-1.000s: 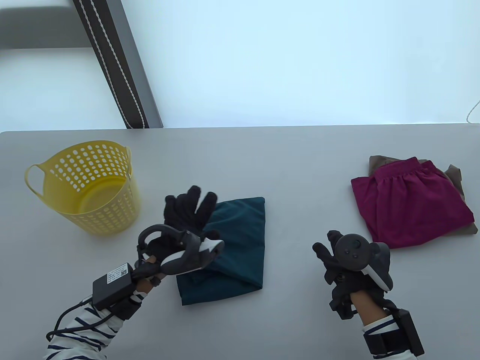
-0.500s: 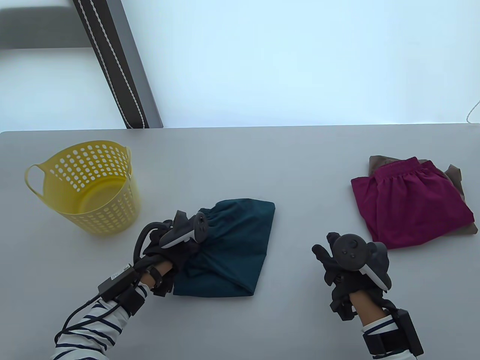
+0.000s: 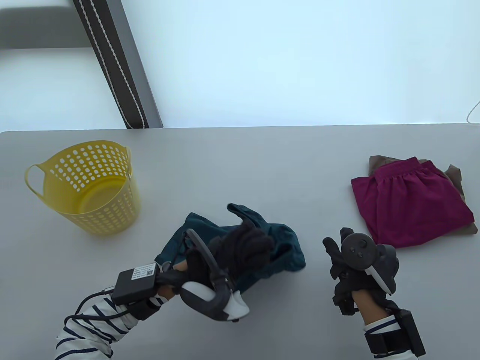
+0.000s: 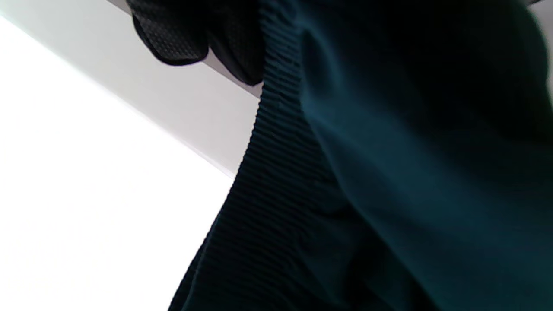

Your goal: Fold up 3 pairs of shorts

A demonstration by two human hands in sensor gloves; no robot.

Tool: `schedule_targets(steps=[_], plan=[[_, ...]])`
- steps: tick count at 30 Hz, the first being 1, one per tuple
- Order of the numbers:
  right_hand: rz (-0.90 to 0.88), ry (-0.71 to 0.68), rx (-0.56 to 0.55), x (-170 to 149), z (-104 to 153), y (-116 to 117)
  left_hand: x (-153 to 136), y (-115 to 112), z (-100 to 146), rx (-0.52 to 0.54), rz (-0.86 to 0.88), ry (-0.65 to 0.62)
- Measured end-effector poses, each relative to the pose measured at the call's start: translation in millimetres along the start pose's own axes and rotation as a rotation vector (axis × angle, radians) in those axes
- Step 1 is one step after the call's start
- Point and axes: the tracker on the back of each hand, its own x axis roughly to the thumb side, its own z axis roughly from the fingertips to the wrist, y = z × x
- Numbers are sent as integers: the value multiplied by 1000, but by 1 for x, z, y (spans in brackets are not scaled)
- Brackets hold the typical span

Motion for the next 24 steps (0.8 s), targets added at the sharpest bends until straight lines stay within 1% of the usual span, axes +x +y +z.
schedule_targets(steps=[1,2,3,4,6,7,9,11,13,14,16,18,19,20,21,22,24], plan=[[-2,3,4,-1,0,0,16,-1,-1,-14,-7,-84],[-3,5,7,-1,0,1,26,-2,-1,-14,1,-134],[-3,5,8,-1,0,1,31,-3,-2,-20,37,-167],[-3,5,7,-1,0,1,31,-3,-4,-38,113,-178],[-4,3,0,-1,0,-1,16,2,-8,-63,347,-156],[-6,2,-2,-1,0,-1,8,4,-11,-66,427,-138],[-13,6,-2,-2,-1,-2,-21,11,-19,-48,647,-78],[-18,13,3,-4,-2,-1,-42,11,-29,-56,799,-64],[-19,22,9,-6,-2,1,-61,2,-43,-112,950,-78],[-18,25,12,-6,-3,2,-69,-7,-50,-136,1027,-81],[-14,27,15,-7,-3,2,-78,-30,-62,-216,1213,-100],[-10,28,13,-7,-3,2,-78,-60,-72,-325,1427,-126],[-10,29,12,-7,-3,1,-75,-72,-74,-389,1467,-147],[-11,30,11,-8,-3,1,-71,-81,-75,-450,1467,-164],[-12,31,11,-8,-3,1,-66,-90,-74,-513,1427,-166],[-13,31,13,-8,-3,1,-59,-100,-72,-573,1347,-159],[-15,32,16,-8,-3,1,-49,-111,-68,-656,1235,-167]])
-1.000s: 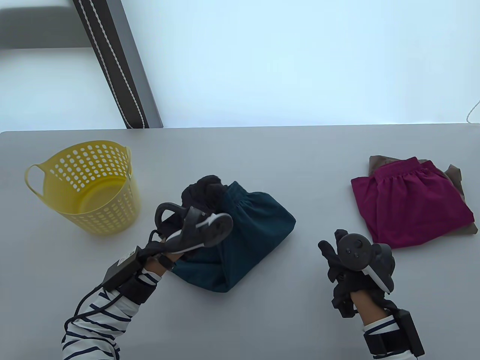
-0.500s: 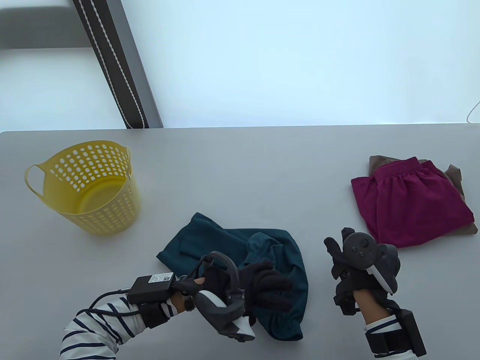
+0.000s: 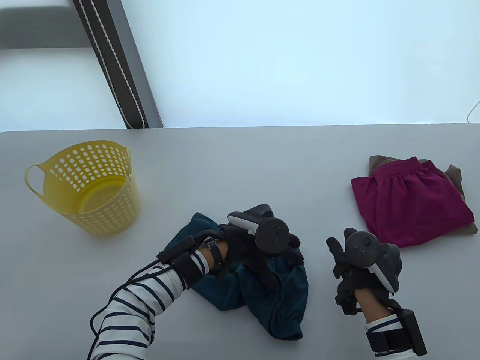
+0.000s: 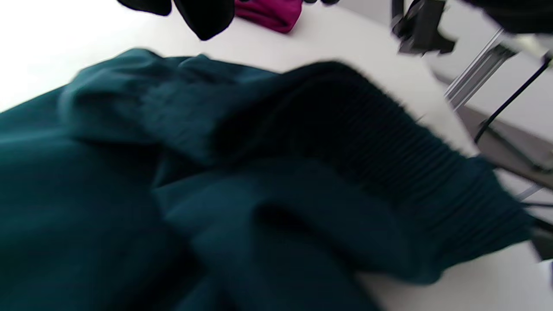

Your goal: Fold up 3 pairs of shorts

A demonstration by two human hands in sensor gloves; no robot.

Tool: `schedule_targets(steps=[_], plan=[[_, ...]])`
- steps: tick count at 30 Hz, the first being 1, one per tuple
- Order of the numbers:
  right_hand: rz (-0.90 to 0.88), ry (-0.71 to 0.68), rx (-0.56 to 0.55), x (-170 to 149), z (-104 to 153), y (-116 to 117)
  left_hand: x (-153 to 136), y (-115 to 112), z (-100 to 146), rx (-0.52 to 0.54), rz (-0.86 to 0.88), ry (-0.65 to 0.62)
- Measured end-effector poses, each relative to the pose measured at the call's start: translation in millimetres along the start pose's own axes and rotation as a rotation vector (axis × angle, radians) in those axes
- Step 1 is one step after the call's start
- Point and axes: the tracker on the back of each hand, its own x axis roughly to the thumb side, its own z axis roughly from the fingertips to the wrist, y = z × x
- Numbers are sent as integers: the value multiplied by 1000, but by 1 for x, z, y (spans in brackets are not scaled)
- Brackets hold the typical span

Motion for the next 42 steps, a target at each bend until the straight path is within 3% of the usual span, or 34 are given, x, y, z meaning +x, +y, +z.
schedule_targets(steps=[5,11,16,20,23,28,32,37,42], plan=[[-1,-2,11,1,0,1,-11,-26,-12,-55,-93,92],[-5,-10,-50,7,4,-2,-19,-17,-21,25,-91,191],[-111,-116,-13,24,12,4,-23,10,-23,84,-56,241],[-263,-219,164,47,20,23,-24,43,-20,129,30,275],[-238,-255,255,57,22,34,-30,64,-14,126,66,308],[-268,-188,339,51,16,40,-52,93,23,229,170,373],[-346,-122,261,37,9,25,-75,97,68,275,236,450],[-443,-142,60,31,7,-17,-75,85,125,248,114,509],[-475,-254,-73,46,11,-67,-49,84,180,320,-42,557]])
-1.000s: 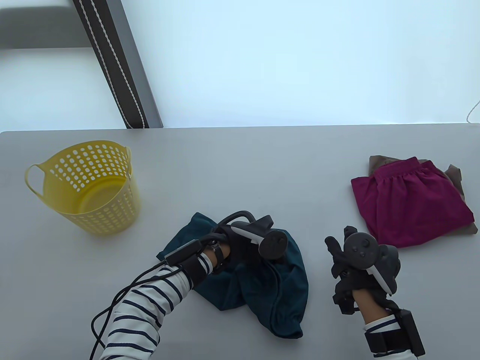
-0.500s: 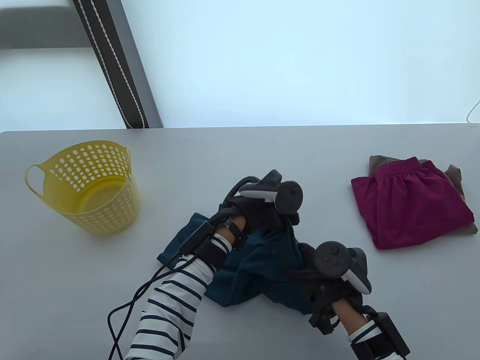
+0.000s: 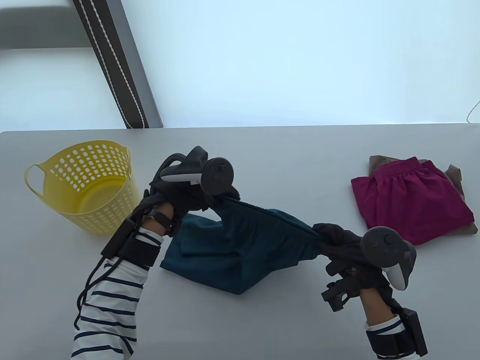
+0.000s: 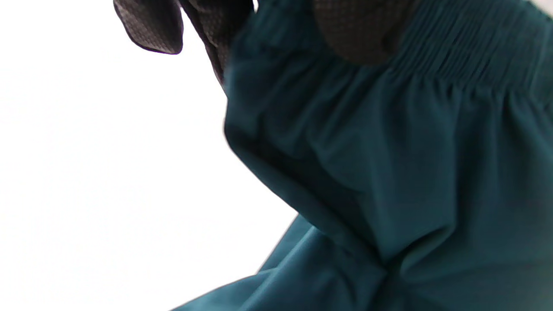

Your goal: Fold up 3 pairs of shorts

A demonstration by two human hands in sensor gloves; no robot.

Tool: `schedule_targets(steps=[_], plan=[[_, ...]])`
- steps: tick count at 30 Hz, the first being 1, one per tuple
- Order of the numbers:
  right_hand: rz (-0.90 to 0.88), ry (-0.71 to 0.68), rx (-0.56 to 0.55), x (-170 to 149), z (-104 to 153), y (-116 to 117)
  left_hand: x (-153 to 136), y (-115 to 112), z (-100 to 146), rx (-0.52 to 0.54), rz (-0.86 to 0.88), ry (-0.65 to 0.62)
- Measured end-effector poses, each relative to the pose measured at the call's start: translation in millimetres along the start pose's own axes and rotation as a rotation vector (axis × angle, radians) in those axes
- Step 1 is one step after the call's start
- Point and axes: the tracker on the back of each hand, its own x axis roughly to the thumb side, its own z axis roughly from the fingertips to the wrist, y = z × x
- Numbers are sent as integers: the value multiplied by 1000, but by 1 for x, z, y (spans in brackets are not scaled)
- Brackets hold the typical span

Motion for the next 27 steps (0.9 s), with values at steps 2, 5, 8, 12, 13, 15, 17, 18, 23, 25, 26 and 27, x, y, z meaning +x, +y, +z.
schedule_targets(steps=[2,5,8,12,13,15,17,18,23,25,26,27], plan=[[14,-58,-14,16,-8,-12,-3,14,23,125,-32,20],[68,-165,-62,65,-24,-47,-10,51,68,350,16,49],[53,-322,-184,119,-21,-86,-17,87,119,593,159,22],[-15,-564,-274,184,11,-128,-16,117,190,908,362,-158],[-25,-599,-262,197,20,-136,-13,122,203,937,375,-203],[-19,-608,-210,209,26,-145,-10,126,215,945,369,-256],[53,-597,-108,213,18,-149,-13,127,208,898,372,-229],[122,-566,-23,212,5,-149,-16,126,200,854,365,-189],[456,-138,267,172,-78,-108,-36,98,116,455,202,56],[573,69,300,153,-110,-83,-37,84,82,341,114,172],[605,127,264,147,-119,-76,-37,82,73,334,64,230],[647,188,208,144,-127,-69,-35,81,64,379,-27,345]])
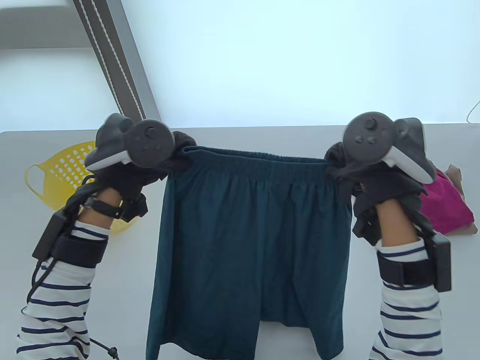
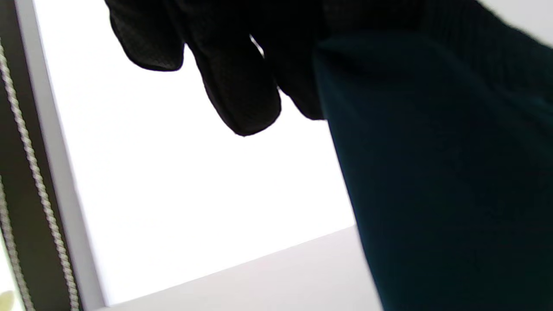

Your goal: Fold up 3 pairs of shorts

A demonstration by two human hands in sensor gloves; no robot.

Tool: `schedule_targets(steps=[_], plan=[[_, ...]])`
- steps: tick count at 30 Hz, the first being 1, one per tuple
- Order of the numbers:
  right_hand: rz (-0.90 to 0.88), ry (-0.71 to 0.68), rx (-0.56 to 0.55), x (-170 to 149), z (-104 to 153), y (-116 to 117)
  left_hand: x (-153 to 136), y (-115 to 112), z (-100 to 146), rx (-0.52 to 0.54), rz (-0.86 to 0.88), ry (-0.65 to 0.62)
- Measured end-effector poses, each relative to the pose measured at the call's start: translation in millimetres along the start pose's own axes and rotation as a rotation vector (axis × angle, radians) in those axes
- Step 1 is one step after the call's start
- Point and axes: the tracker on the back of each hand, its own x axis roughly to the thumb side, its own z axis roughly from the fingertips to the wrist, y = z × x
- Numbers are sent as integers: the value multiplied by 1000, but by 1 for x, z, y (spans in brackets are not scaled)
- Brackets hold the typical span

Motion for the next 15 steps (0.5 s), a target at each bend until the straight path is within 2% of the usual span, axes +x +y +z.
schedule_targets(steps=[1,2,3,4,5,7,9,12,15], plan=[[30,32,-76,7,-7,4,7,3,-3,117,-120,74],[60,68,-225,17,-5,3,11,11,-3,294,-228,158],[80,76,-417,24,1,0,12,18,-1,423,-278,224],[74,57,-833,31,17,-6,11,31,6,625,-338,306],[75,8,-1018,36,28,-15,7,42,11,726,-338,317],[36,-83,-1020,37,46,-24,-5,62,24,825,-198,279],[-39,-171,-931,34,50,-24,-12,65,32,836,-122,249],[-17,-238,-866,28,54,-6,-15,46,40,820,-213,174],[101,-294,-760,17,53,36,-13,5,49,728,-285,78]])
